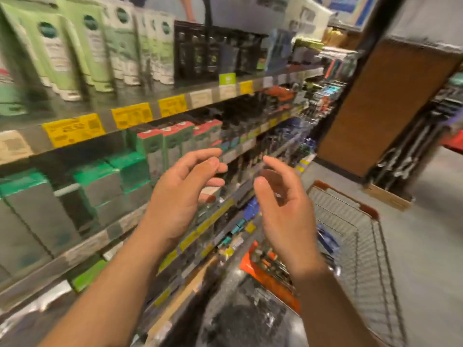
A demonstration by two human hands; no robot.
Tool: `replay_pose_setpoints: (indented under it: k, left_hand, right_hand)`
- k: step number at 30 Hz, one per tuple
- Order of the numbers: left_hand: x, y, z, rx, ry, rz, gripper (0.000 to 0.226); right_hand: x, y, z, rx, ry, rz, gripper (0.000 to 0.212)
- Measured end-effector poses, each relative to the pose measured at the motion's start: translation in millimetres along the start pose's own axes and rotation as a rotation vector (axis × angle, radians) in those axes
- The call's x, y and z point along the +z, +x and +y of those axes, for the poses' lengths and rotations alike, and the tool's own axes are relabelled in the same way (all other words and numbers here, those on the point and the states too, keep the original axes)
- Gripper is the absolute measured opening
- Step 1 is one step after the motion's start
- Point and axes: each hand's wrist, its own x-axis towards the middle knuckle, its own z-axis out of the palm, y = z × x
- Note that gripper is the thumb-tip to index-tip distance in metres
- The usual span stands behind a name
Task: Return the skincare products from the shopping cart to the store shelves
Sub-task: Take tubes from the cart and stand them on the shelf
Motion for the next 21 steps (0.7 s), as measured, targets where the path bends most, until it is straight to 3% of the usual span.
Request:
replay_pose_setpoints:
  k: [5, 10, 13, 21]
  left_hand:
    - [83, -14, -16, -0.064, 0.037, -0.145, 0.037]
    - [169, -33, -34, -0.136, 0.107, -0.308, 0.058]
    - [207, -44, -44, -0.174, 0.152, -0.375, 0.050]
    - [257, -56, -54, -0.169, 0.272, -0.463, 0.047]
  right_hand:
    - [-82, -25, 36, 0.091, -0.044, 0.127, 0.032]
    - [-171, -64, 62, 0.178, -0.036, 0.298, 0.027]
    - [-213, -88, 75, 0.239, -0.060, 0.340, 0.032]
    - [-267, -118, 97, 0.396, -0.095, 0.401, 0.027]
